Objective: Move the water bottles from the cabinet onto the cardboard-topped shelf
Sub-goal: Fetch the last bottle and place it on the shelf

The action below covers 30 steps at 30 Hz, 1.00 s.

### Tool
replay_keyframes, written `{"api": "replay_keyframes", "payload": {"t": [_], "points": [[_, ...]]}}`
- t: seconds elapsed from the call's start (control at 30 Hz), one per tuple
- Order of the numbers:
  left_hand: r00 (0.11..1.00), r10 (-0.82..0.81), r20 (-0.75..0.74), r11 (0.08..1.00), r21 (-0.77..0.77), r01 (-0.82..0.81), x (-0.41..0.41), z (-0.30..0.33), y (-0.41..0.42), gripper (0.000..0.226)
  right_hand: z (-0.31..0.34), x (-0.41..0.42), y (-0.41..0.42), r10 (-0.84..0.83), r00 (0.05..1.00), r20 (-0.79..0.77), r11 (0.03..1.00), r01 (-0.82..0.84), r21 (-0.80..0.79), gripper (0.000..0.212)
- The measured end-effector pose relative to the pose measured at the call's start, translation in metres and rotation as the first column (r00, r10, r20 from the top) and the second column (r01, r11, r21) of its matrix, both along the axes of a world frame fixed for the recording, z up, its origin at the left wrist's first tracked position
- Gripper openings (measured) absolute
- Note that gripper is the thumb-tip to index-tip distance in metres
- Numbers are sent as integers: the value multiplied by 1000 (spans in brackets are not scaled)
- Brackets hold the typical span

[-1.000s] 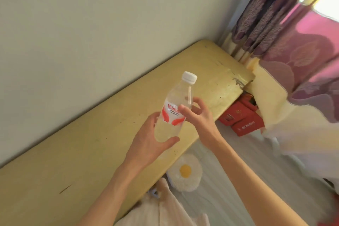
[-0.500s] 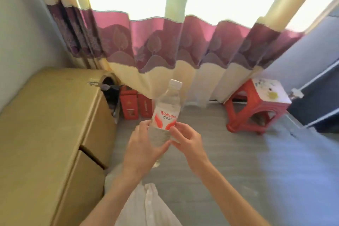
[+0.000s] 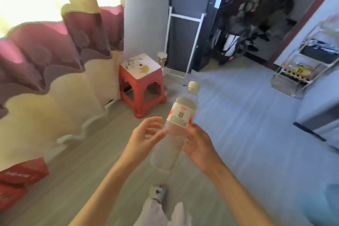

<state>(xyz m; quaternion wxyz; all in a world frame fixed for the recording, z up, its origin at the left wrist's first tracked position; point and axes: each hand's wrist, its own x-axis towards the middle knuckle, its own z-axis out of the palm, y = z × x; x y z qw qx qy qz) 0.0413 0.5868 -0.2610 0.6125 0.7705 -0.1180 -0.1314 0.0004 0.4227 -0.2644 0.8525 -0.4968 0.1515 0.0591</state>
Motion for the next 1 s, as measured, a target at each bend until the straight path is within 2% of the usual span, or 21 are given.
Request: {"api": "replay_keyframes", "payload": {"t": [0.07,0.13,0.2,0.27,0.3,0.37,0.43,0.53,0.6,0.7,0.8,0.9,1.0], "points": [[985,-169,-42,986,0,169,30,-6,-49,33,-1,18,-46,-81,997,20,997,81,4,61],[950,-310,-36,951,2,311,60,-11,-99,30,-1,42,-94,-164,986,5,986,164,-37,44],[921,-389,-28,921,-13,388,96,-14,-150,28,-3,70,-143,-228,974,6,971,228,-75,33],[880,-471,-58,882,-53,468,130,-11,-200,25,-2,97,-190,-266,964,2,958,264,-114,34],[862,-502,-67,865,-59,499,147,-11,-228,31,-1,111,-217,-285,959,-4,949,281,-145,35],[848,-515,-126,857,-76,509,177,-10,-281,49,7,131,-268,-291,956,-24,929,277,-245,39],[823,-539,-178,842,-84,533,202,-10,-339,55,12,146,-323,-314,949,-39,888,279,-365,38],[827,-541,-151,839,-32,543,227,-16,-425,40,11,160,-397,-431,899,-78,791,335,-512,30],[818,-559,-136,827,-17,562,240,-20,-483,33,4,169,-442,-543,835,-88,742,429,-516,23],[795,-591,-136,803,4,597,259,-28,-567,37,0,185,-512,-646,758,-86,692,535,-484,24],[797,-591,-126,803,5,597,278,-36,-654,43,-3,203,-594,-677,731,-83,673,569,-473,31],[763,-633,-129,770,-6,638,298,-30,-746,48,1,219,-685,-698,714,-63,649,593,-477,32],[726,-673,-139,732,8,681,319,-20,-830,52,10,234,-774,-683,728,-62,667,586,-461,36]]}}
